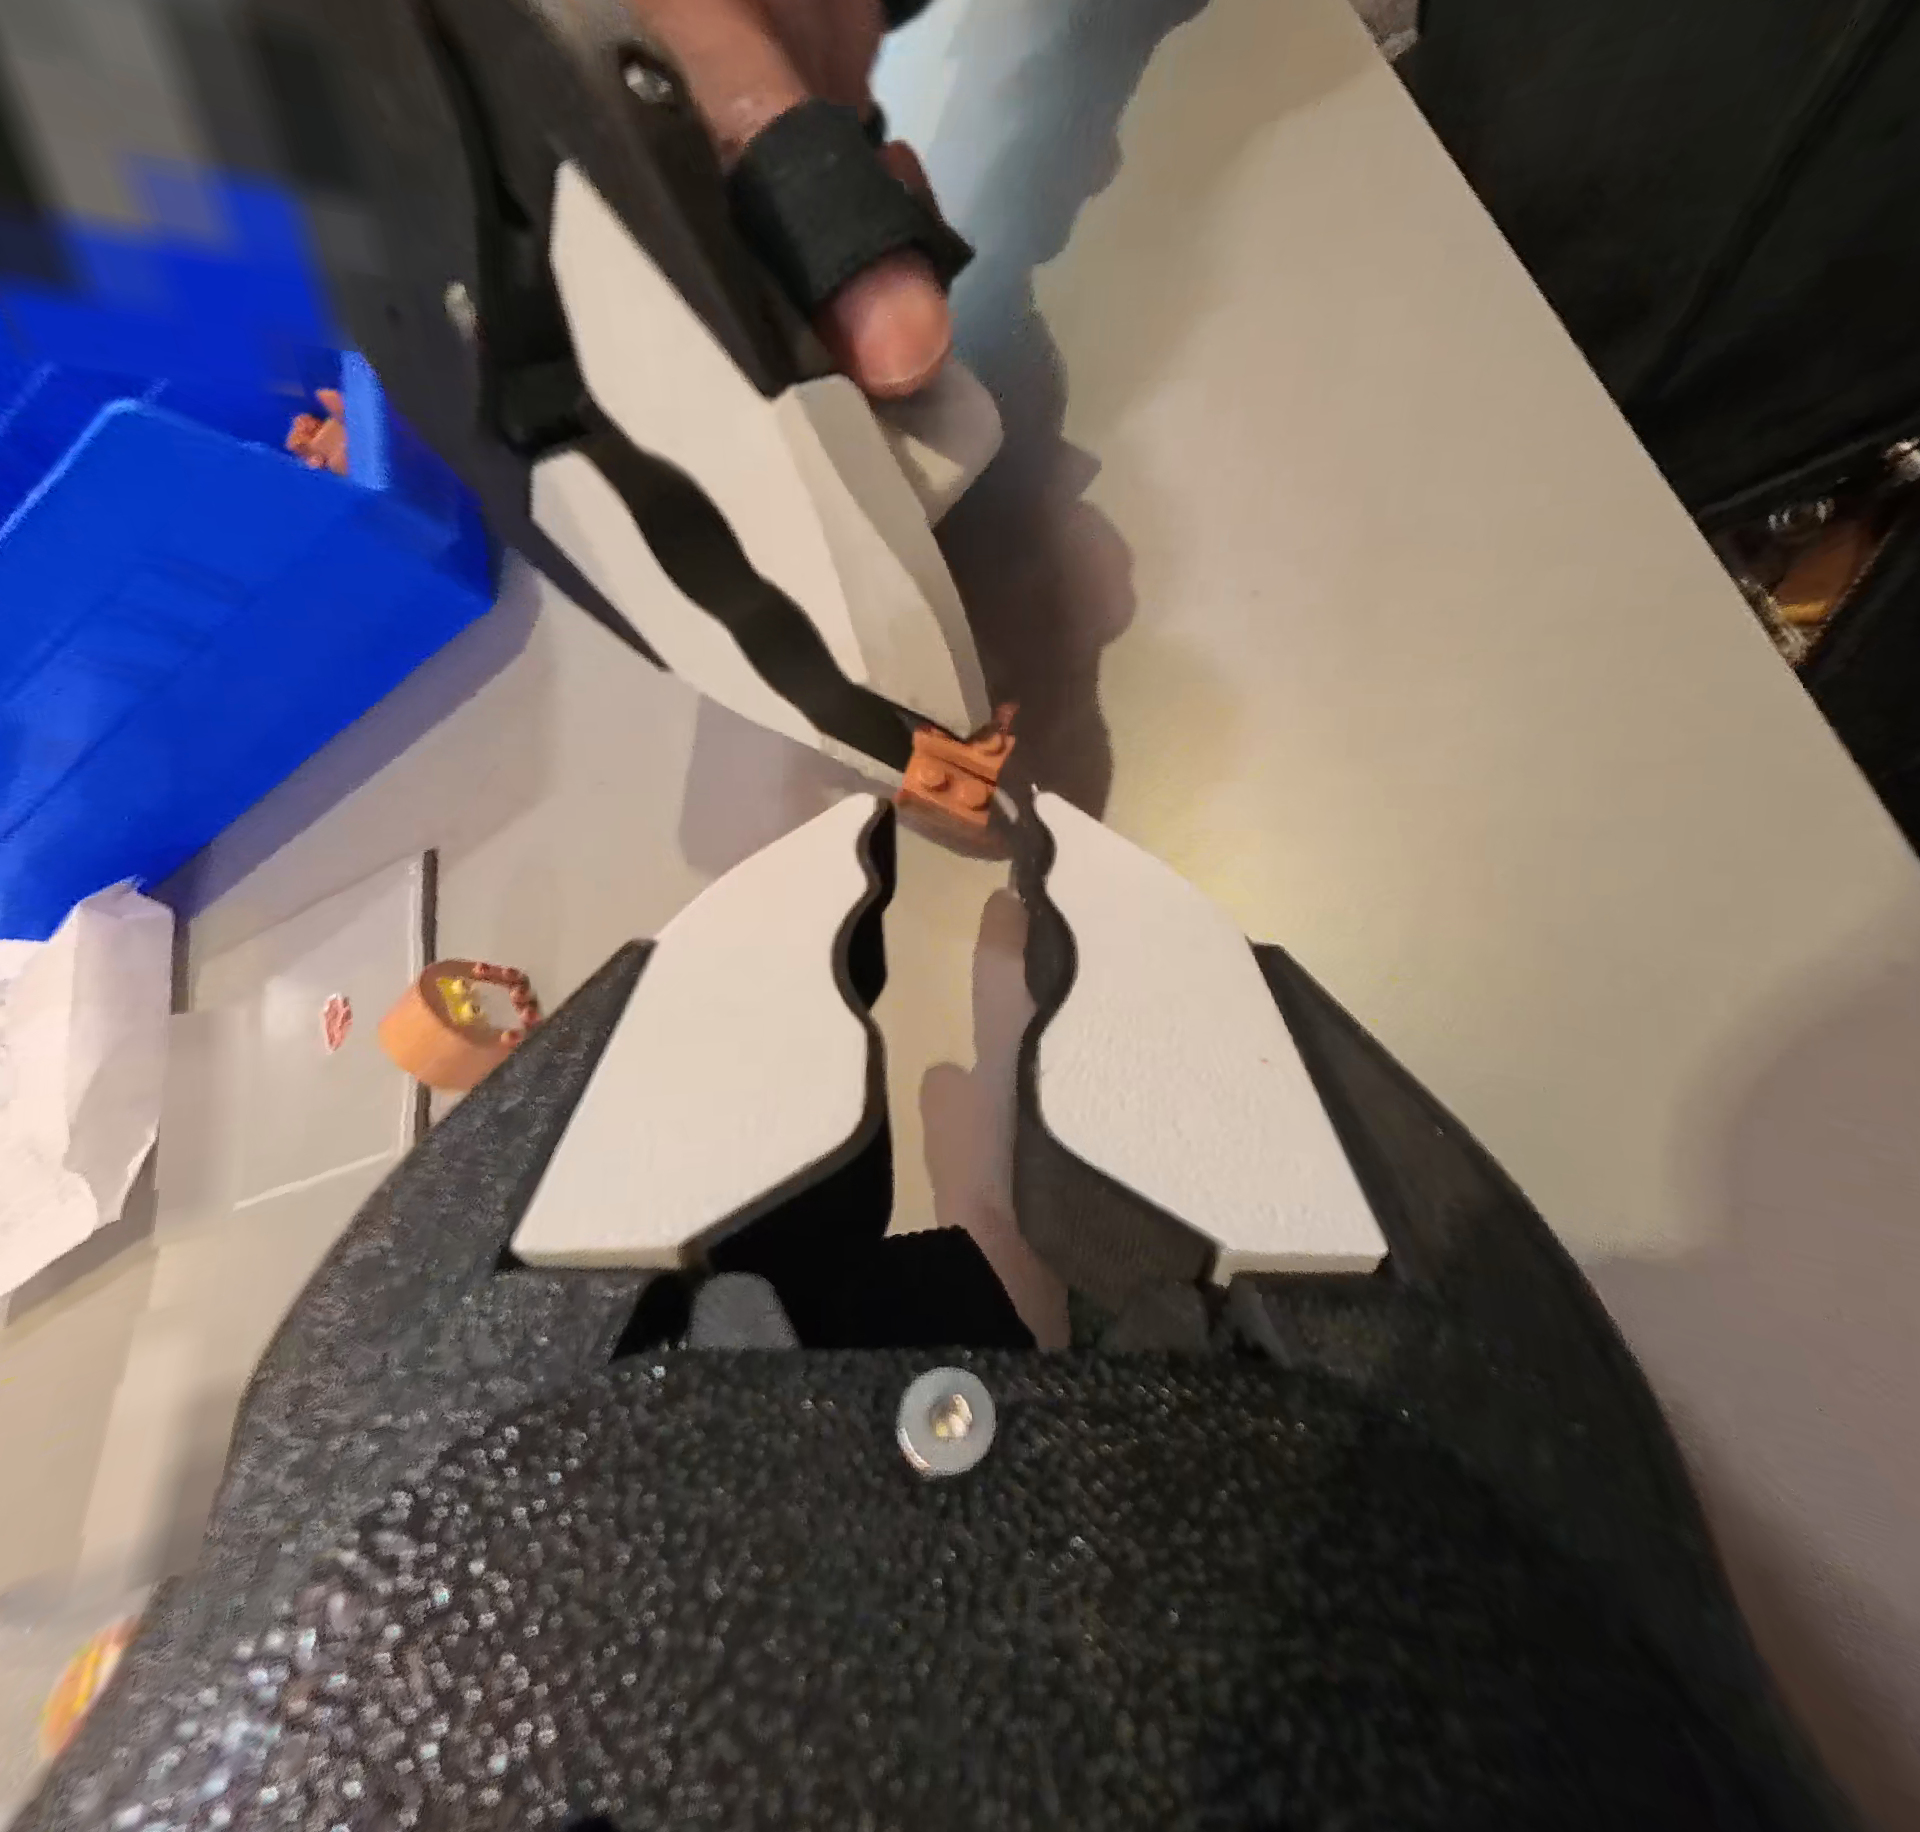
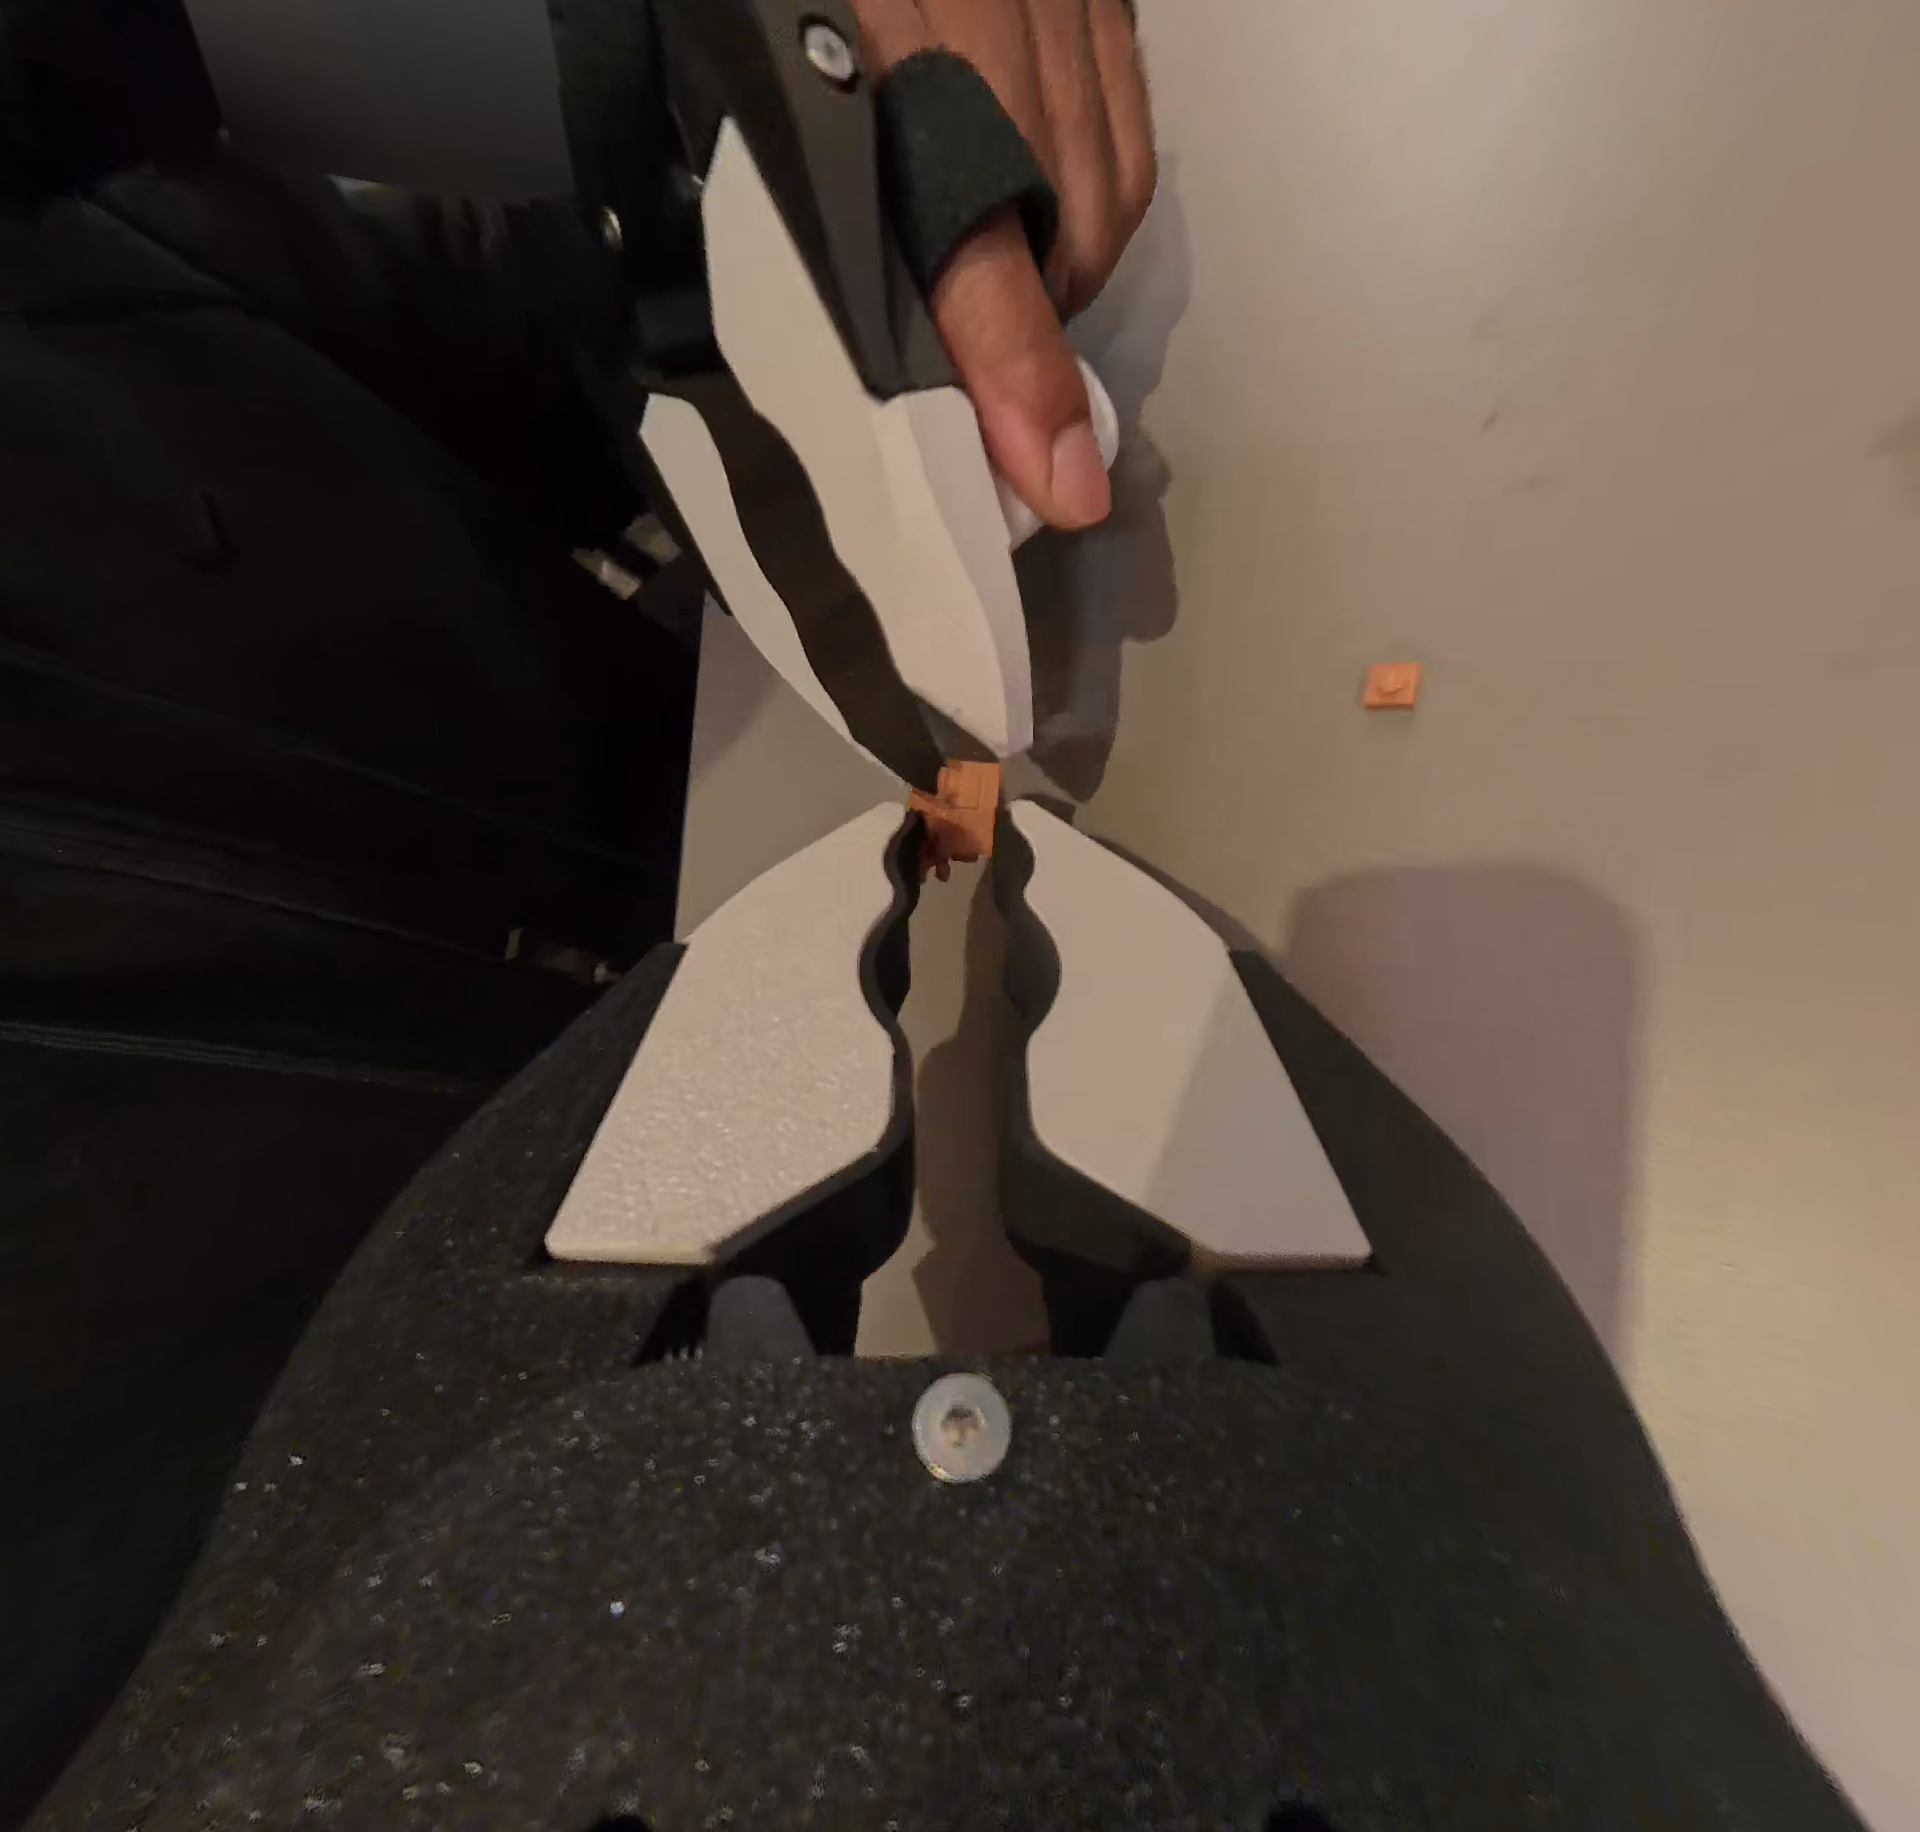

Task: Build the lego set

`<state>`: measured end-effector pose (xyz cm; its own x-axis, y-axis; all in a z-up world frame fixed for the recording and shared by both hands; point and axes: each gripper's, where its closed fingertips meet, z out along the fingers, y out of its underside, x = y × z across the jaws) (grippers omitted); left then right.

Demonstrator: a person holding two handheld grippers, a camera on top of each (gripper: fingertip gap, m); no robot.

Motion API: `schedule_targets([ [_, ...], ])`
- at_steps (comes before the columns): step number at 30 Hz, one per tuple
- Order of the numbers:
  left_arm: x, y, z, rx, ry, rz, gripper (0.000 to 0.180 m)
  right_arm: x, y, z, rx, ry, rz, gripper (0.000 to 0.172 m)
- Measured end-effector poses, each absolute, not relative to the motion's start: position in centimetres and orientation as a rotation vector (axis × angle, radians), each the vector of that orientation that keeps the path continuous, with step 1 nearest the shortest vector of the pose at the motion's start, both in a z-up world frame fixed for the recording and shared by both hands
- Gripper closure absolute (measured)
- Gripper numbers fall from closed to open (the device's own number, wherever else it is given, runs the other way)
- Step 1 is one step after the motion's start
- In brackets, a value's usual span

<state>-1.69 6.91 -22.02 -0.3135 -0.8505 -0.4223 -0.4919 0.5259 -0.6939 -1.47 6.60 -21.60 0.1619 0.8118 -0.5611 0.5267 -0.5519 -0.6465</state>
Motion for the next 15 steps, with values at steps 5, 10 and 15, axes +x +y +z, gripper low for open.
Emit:
schedule_targets([
  [5, -2.7, 9.1, -20.0, -1.286, 1.723, -0.752, 0.151, -1.0, 9.4, -19.0, -1.929, -1.088, 1.24, 0.159],
  [10, -2.2, 10.9, -16.5, -1.511, 1.286, -1.152, 0.153, -0.7, 11.0, -16.0, -1.722, -0.87, 1.318, 0.159],
  [15, -1.3, 11.0, -15.4, -1.59, 1.092, -1.402, 0.156, -0.6, 11.5, -15.2, -1.621, -0.871, 1.171, 0.159],
])
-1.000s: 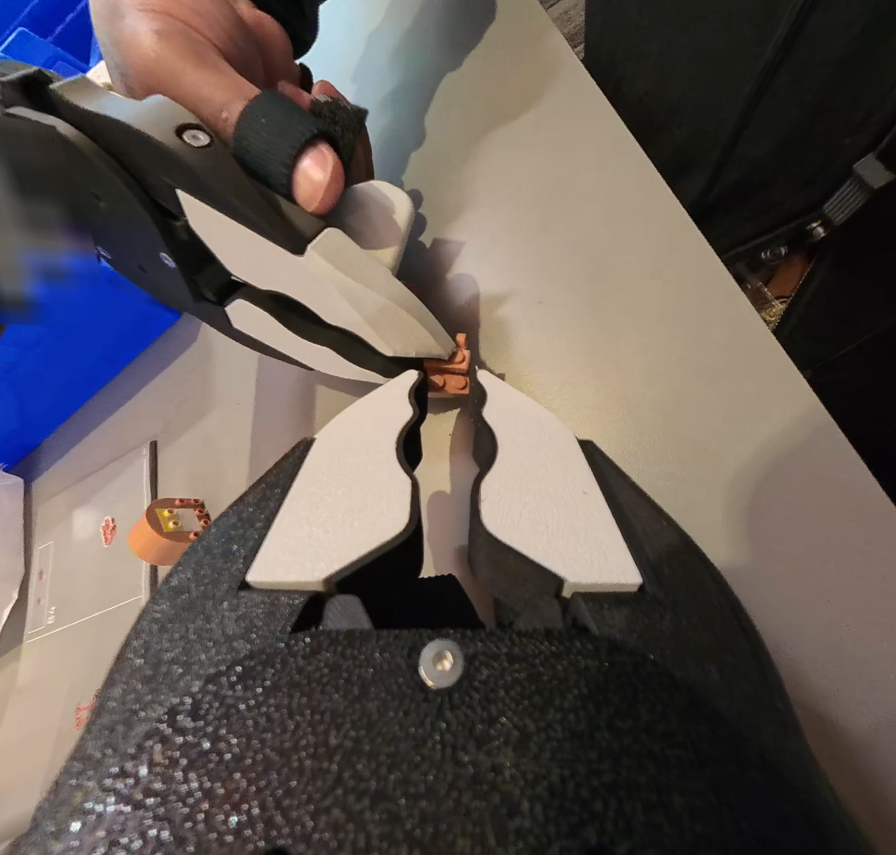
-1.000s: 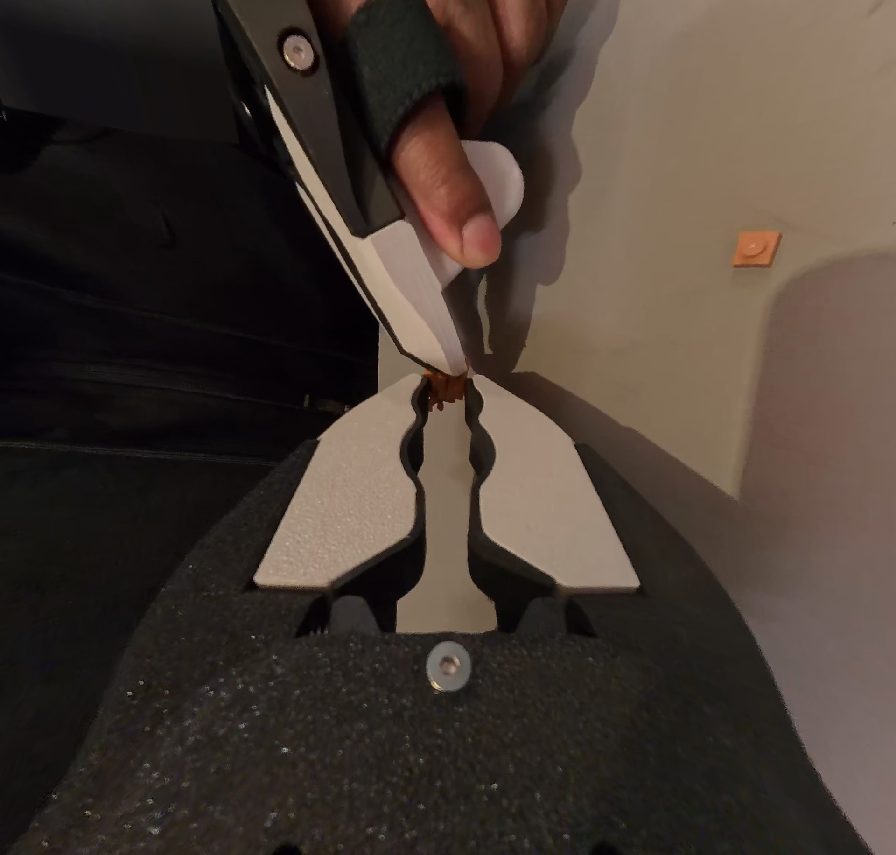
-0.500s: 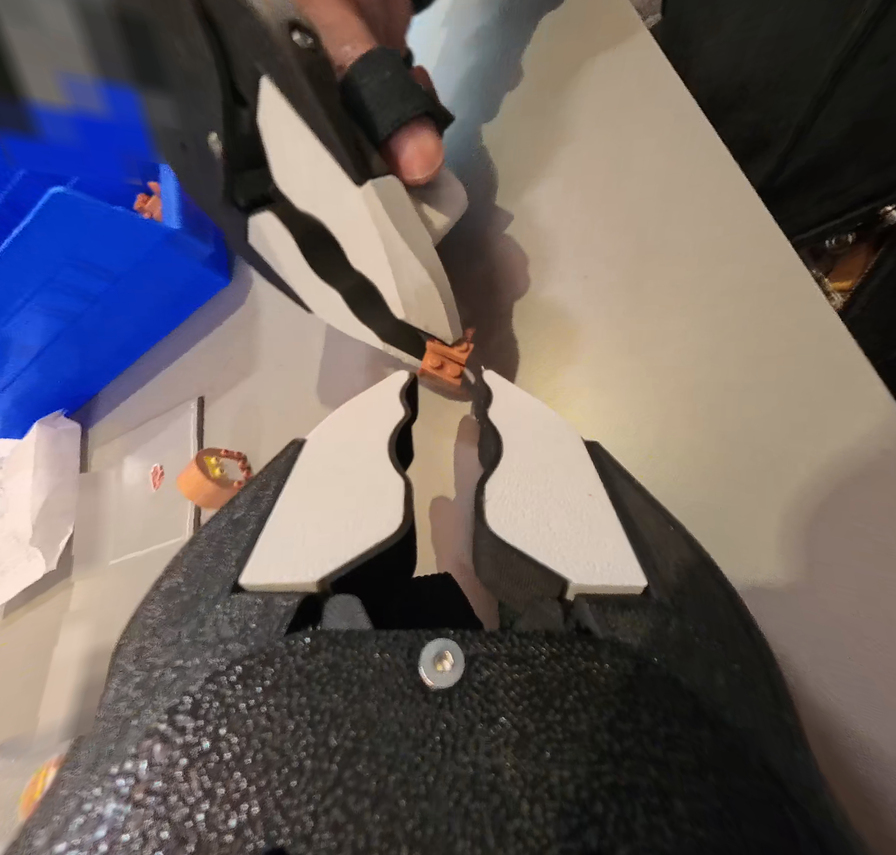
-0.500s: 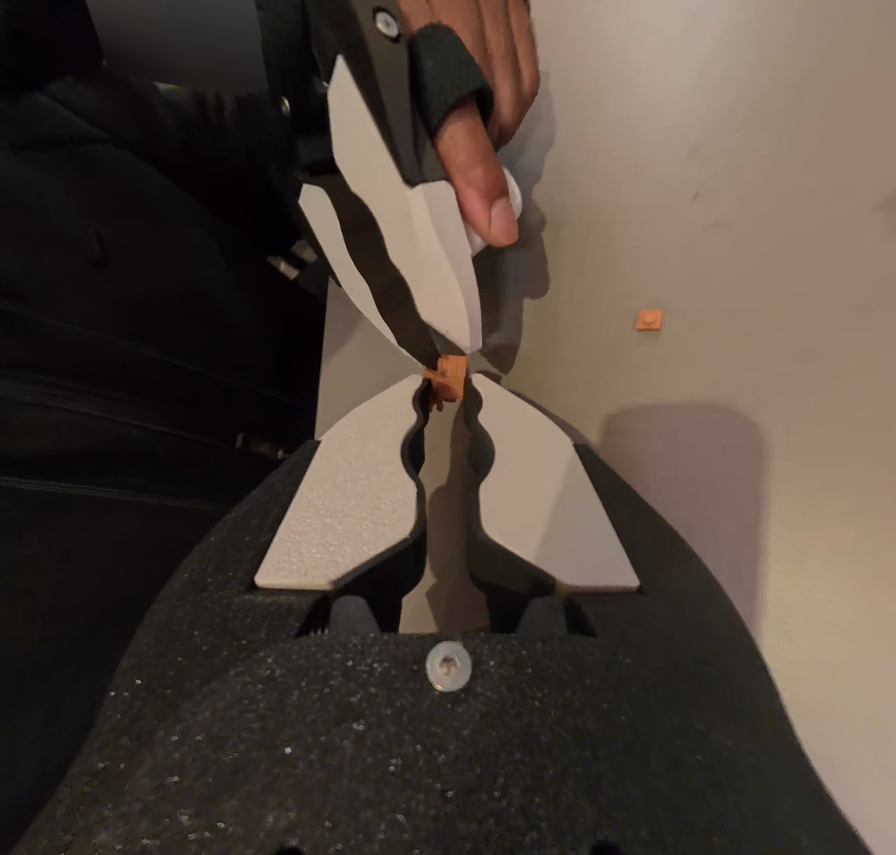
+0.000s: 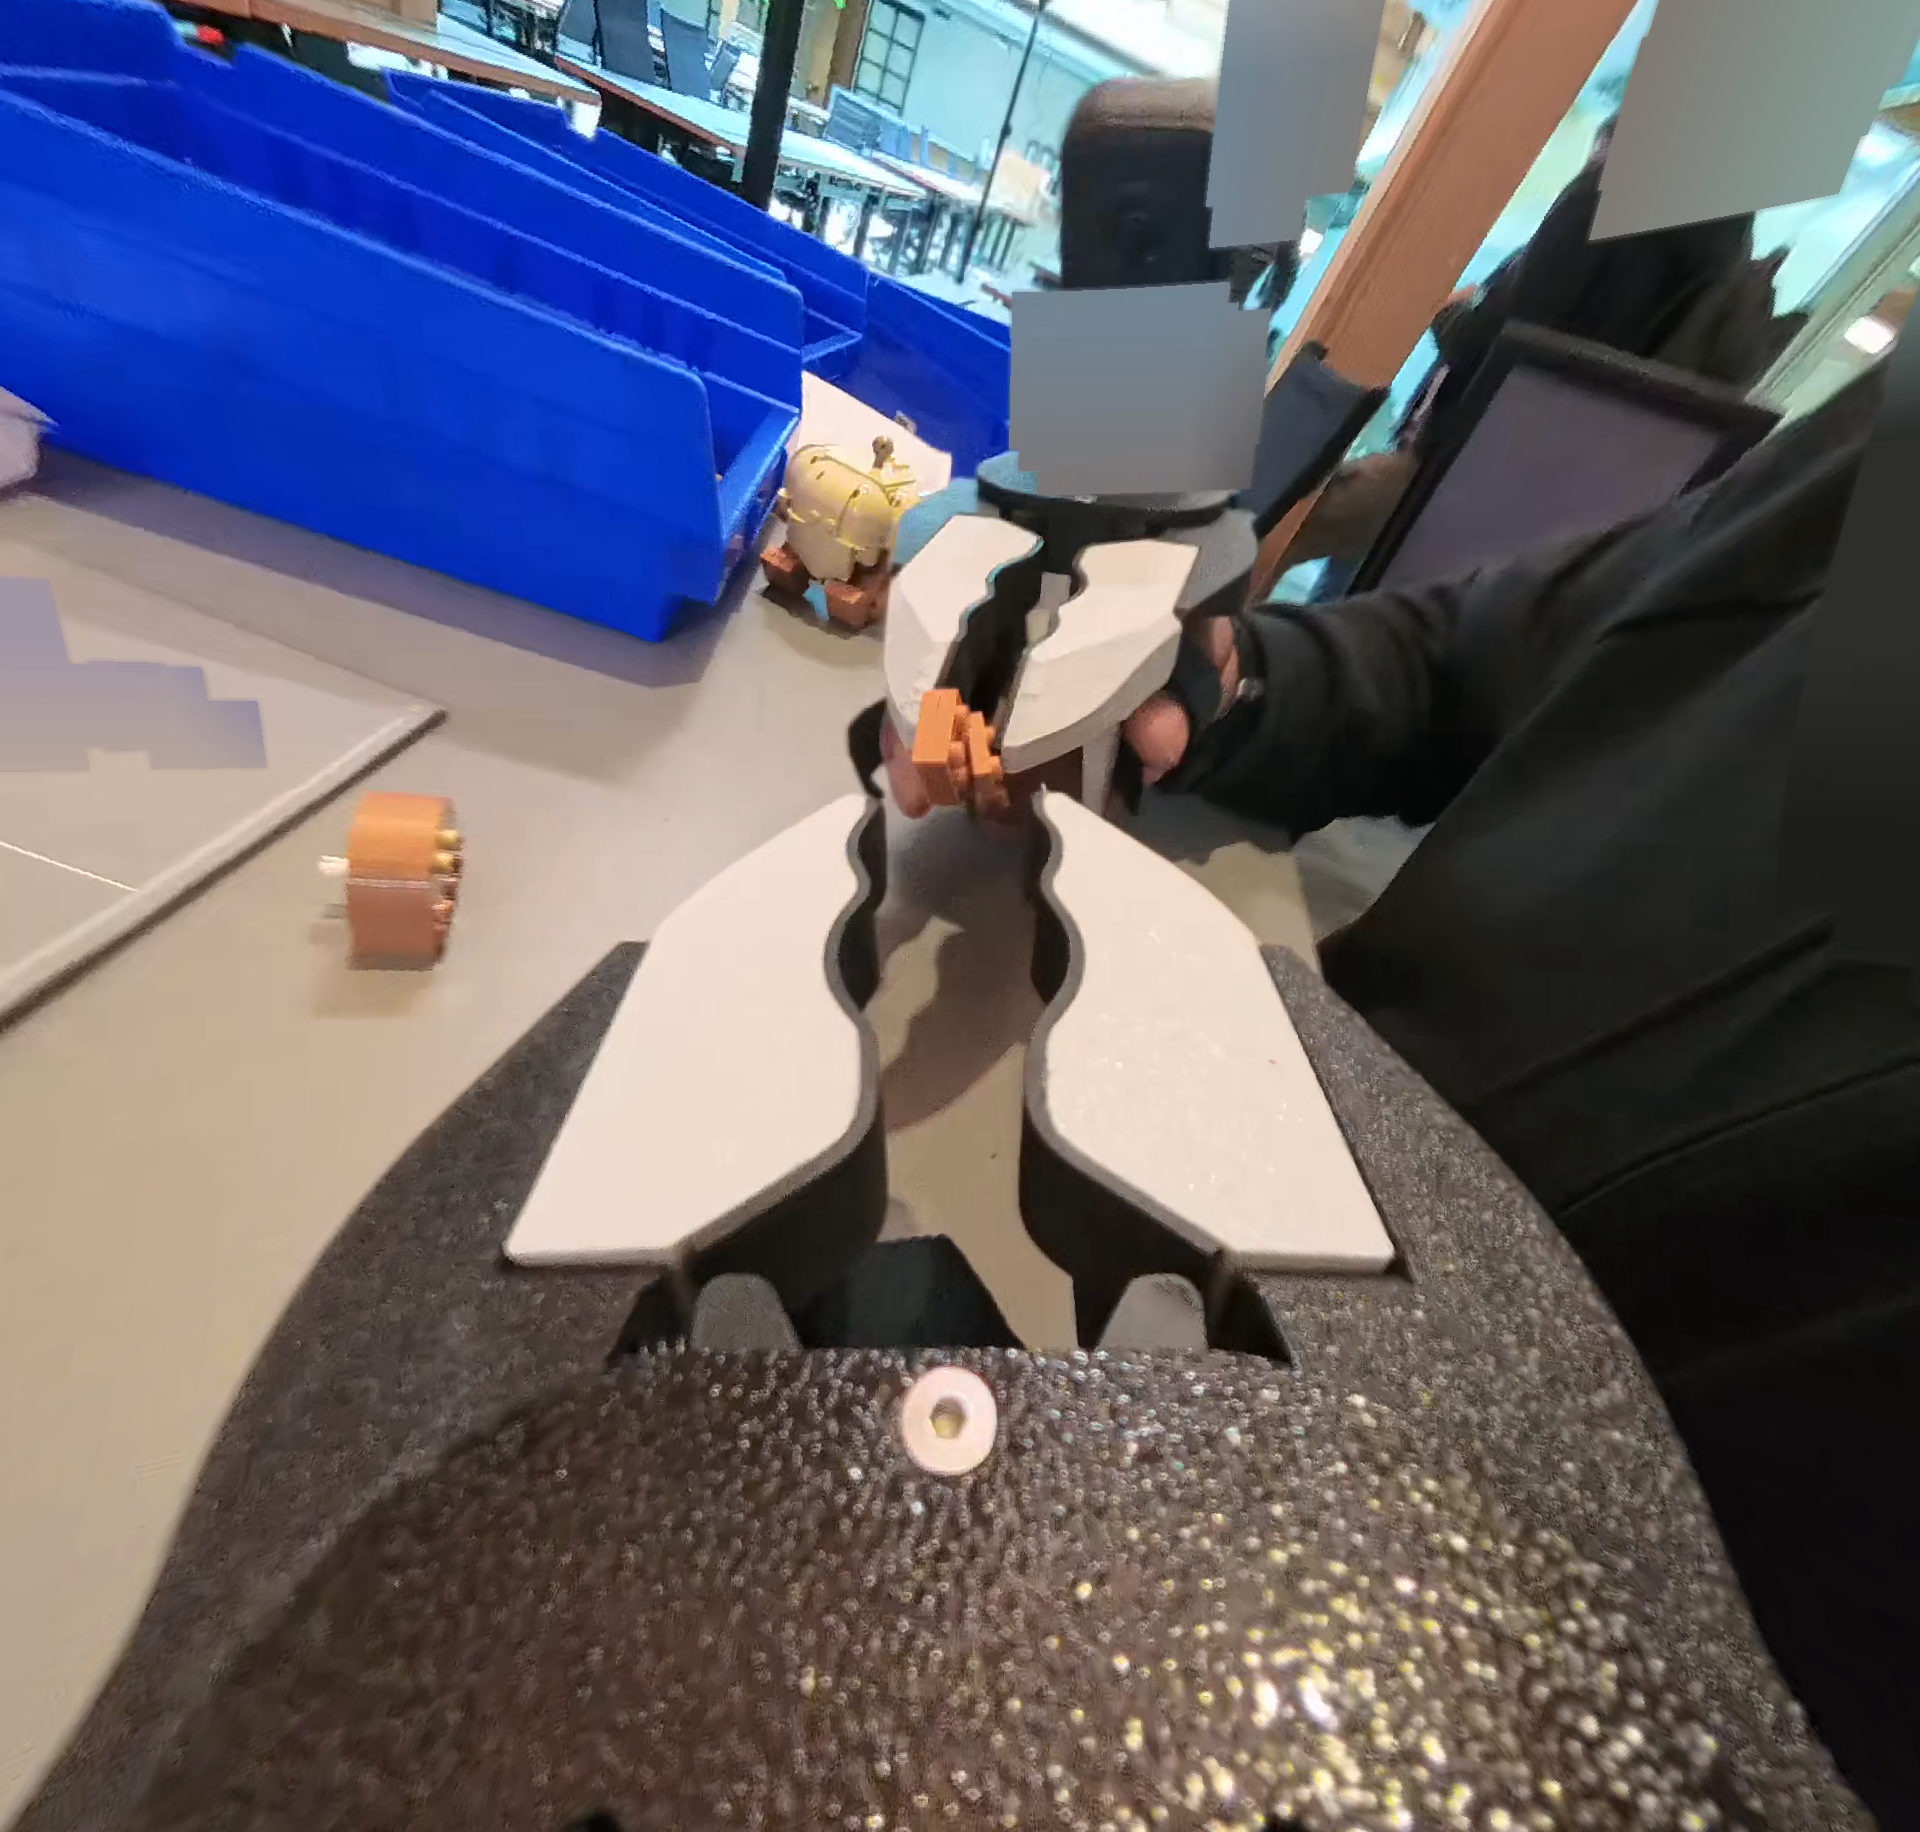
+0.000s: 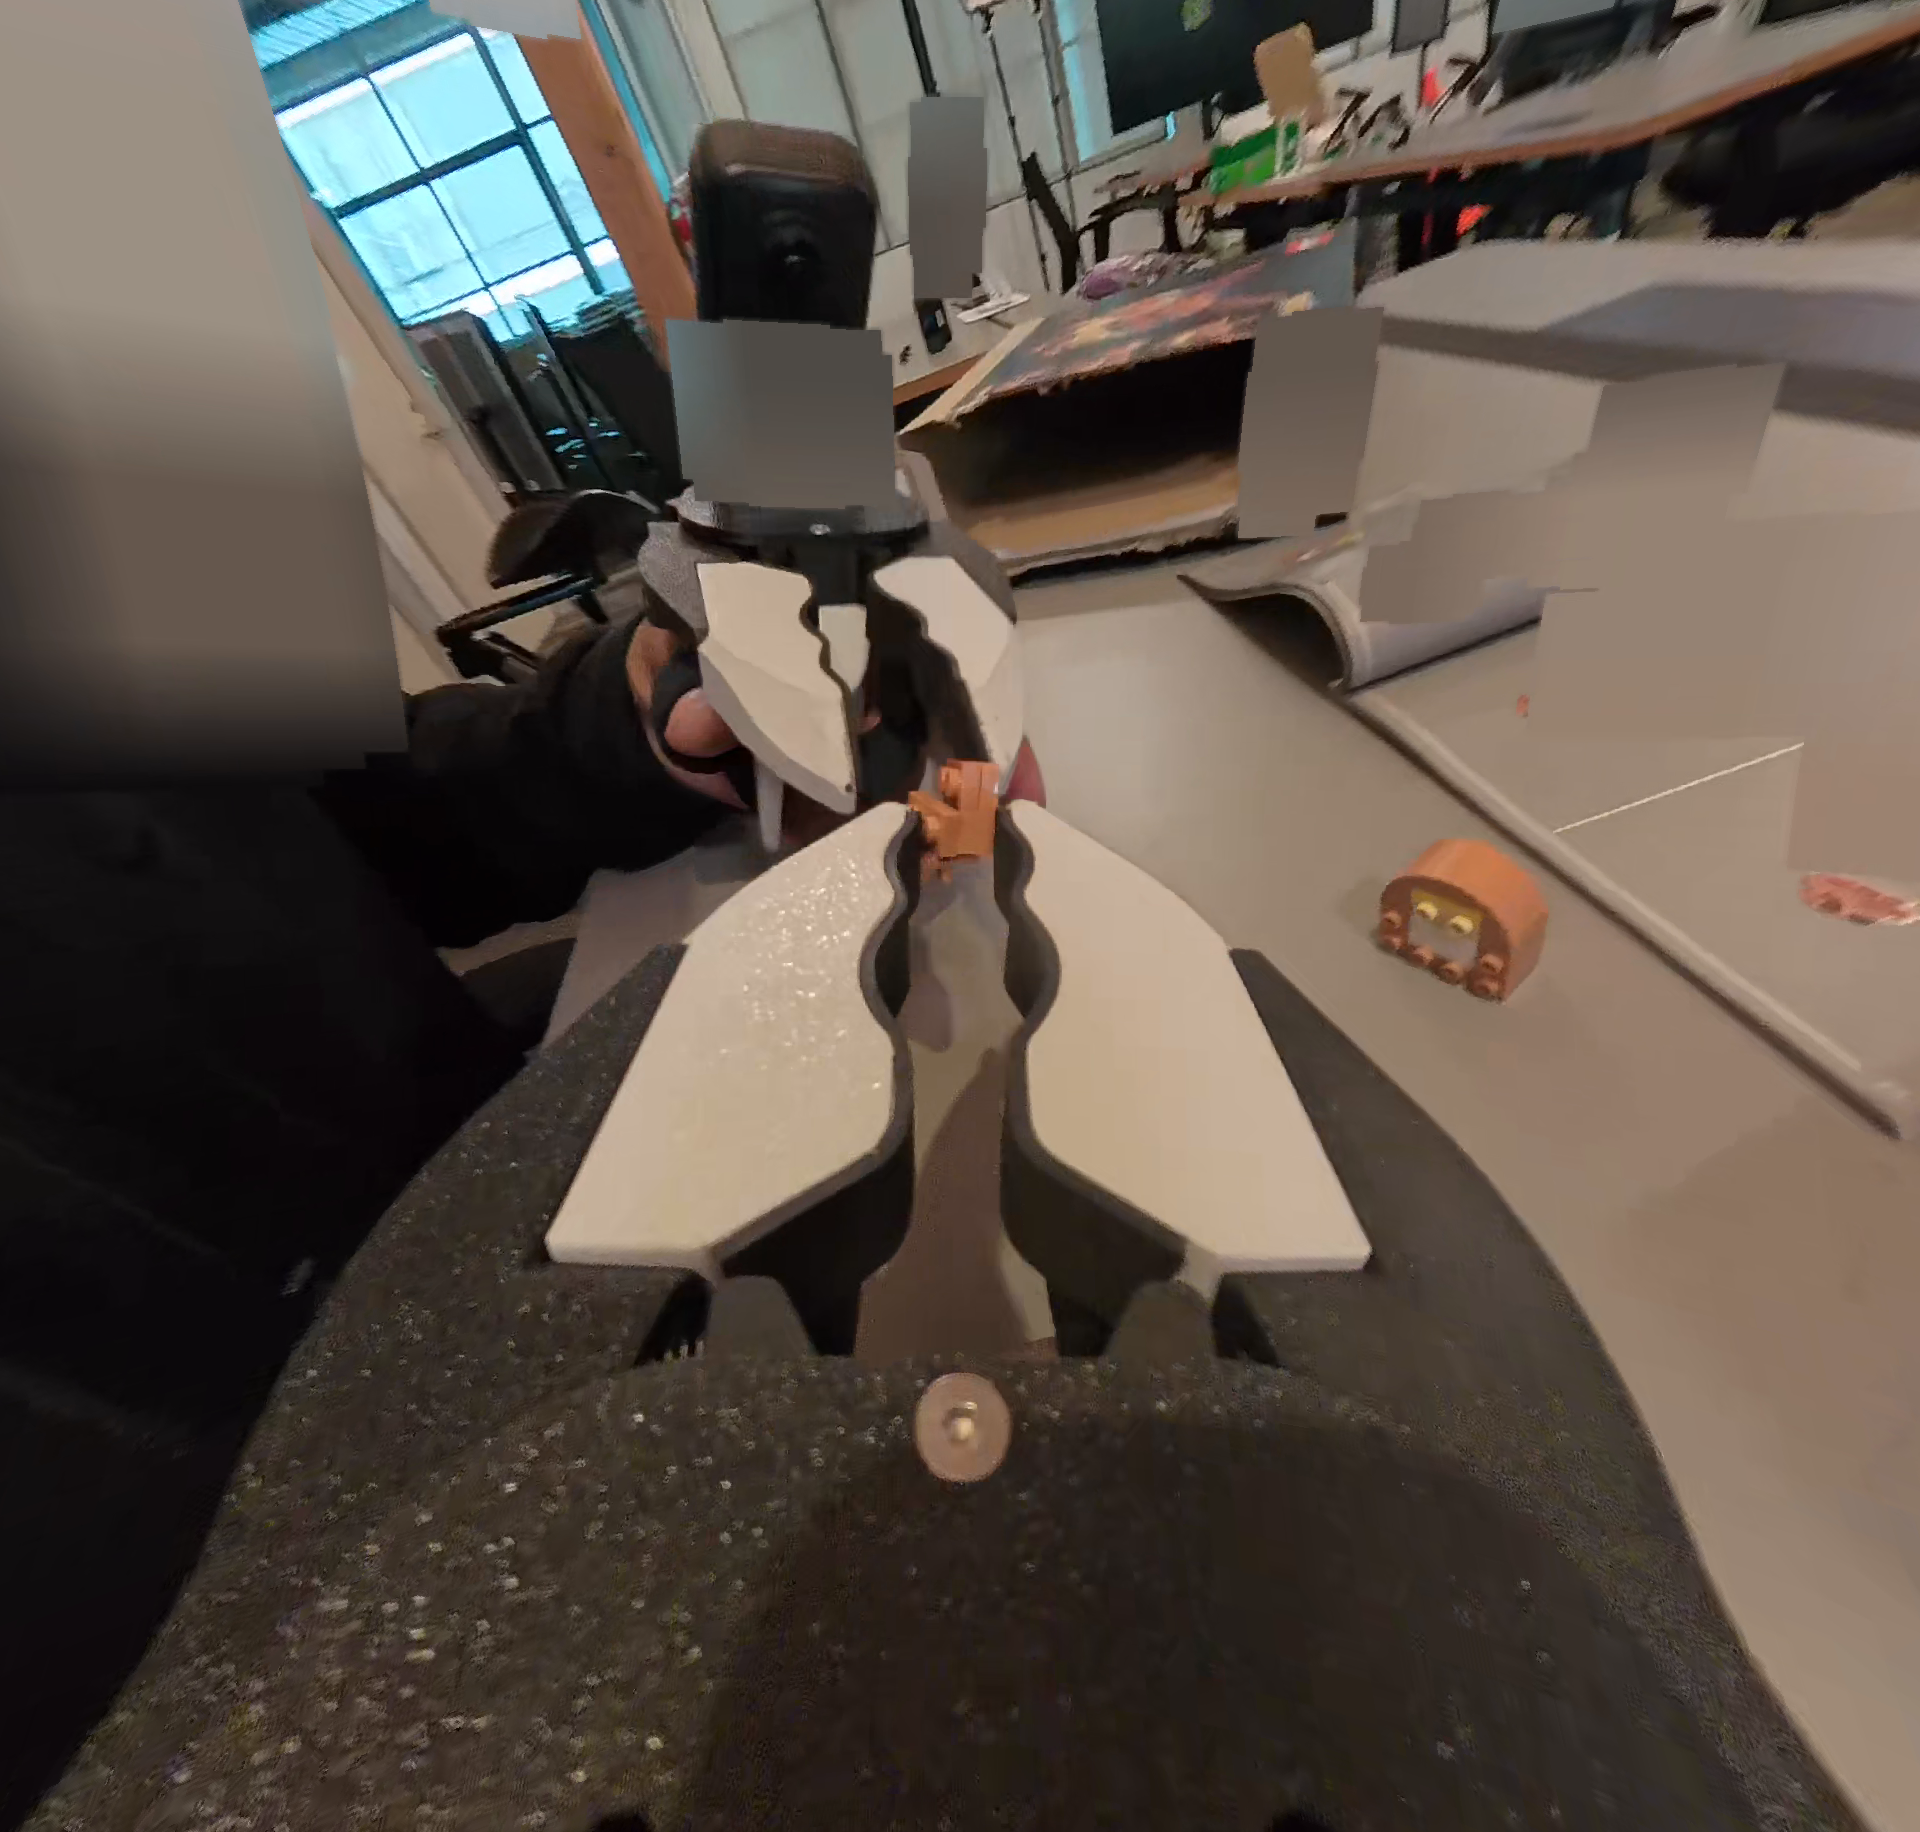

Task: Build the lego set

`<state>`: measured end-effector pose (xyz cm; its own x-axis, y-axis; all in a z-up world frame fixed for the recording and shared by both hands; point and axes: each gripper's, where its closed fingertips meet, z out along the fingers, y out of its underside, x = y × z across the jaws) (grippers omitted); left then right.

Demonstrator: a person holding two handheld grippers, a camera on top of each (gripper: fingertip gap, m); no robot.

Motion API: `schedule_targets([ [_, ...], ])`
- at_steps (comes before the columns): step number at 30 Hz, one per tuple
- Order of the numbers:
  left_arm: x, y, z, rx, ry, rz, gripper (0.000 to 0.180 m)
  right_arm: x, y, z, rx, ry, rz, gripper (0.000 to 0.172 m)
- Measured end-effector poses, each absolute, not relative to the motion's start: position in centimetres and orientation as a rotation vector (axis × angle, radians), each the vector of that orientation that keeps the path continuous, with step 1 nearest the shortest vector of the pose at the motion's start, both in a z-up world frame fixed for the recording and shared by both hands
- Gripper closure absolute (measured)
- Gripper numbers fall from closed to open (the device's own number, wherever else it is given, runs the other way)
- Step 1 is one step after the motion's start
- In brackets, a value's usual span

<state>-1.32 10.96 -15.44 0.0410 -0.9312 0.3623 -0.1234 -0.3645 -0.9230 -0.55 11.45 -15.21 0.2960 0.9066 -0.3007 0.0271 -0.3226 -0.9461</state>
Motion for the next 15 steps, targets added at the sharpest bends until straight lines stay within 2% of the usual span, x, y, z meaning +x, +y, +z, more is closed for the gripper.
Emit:
schedule_targets([
  [15, -0.2, 10.3, -13.7, -1.536, 0.909, -1.704, 0.165, -0.7, 11.0, -13.1, -1.462, -0.877, 1.038, 0.159],
])
